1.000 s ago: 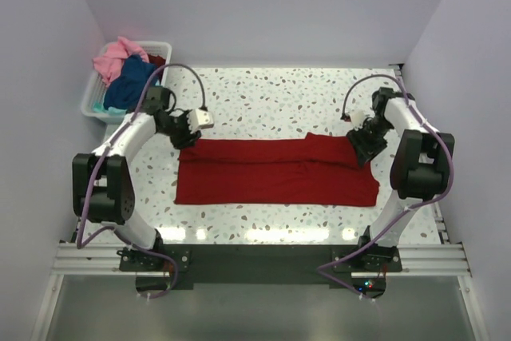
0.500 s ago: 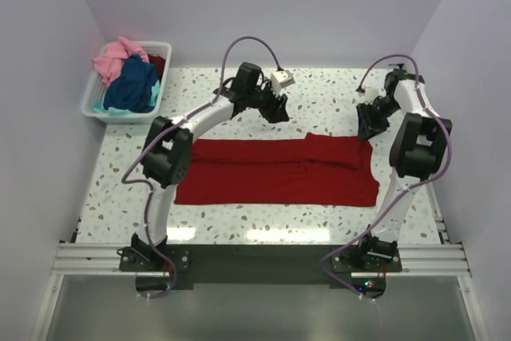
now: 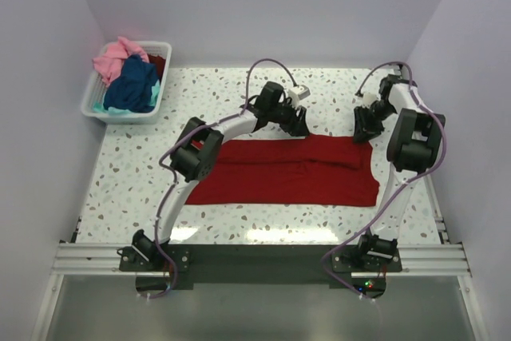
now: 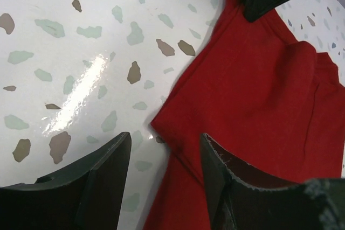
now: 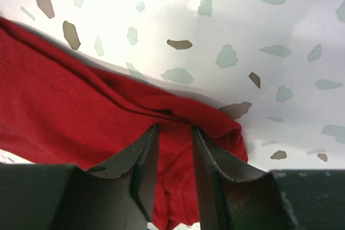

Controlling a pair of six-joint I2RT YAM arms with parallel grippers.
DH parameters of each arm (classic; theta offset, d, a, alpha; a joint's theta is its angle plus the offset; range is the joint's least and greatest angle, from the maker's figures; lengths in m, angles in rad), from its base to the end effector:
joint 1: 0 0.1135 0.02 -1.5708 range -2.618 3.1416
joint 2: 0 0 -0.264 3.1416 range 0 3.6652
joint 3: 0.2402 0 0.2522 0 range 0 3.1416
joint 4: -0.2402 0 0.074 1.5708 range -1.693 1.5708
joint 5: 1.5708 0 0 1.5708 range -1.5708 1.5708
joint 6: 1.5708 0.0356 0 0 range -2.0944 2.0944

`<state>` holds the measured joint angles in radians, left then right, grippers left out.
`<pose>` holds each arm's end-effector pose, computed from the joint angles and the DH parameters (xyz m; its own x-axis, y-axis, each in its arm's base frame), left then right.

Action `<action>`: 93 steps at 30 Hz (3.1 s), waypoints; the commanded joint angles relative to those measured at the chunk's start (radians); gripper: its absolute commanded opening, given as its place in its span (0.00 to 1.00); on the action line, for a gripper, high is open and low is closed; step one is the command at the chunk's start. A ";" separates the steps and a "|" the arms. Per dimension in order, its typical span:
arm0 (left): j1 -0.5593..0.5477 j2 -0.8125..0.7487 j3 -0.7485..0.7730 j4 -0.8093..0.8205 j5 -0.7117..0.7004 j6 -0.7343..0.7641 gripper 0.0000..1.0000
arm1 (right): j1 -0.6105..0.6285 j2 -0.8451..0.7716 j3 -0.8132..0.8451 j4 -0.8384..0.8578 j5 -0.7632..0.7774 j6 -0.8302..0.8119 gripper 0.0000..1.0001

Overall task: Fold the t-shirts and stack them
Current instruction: Fold the tshirt

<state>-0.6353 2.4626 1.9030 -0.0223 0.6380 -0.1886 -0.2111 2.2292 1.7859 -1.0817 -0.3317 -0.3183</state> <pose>0.4306 -0.3438 0.1437 -0.5990 0.2545 -0.7592 0.7787 0.4062 -0.4782 0.4263 -0.0795 0.1639 -0.9852 -0.0915 -0.1453 -0.1314 0.9465 0.2946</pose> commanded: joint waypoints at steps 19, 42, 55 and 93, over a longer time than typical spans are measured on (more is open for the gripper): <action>-0.043 0.157 0.162 0.082 0.012 -0.066 0.44 | 0.004 -0.005 0.006 0.048 0.037 0.048 0.27; -0.041 -0.059 -0.017 0.277 0.029 -0.015 0.00 | 0.004 -0.140 0.043 -0.027 -0.035 -0.001 0.00; -0.070 -0.278 -0.312 0.357 0.078 0.020 0.00 | 0.003 -0.332 -0.144 -0.078 -0.010 -0.139 0.00; -0.126 -0.306 -0.409 0.337 0.023 0.117 0.00 | 0.033 -0.180 -0.066 0.011 -0.101 -0.065 0.25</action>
<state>-0.7639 2.2002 1.4704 0.2901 0.6655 -0.0849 -0.1940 2.0762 1.7218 -1.0492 -0.4107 -0.3599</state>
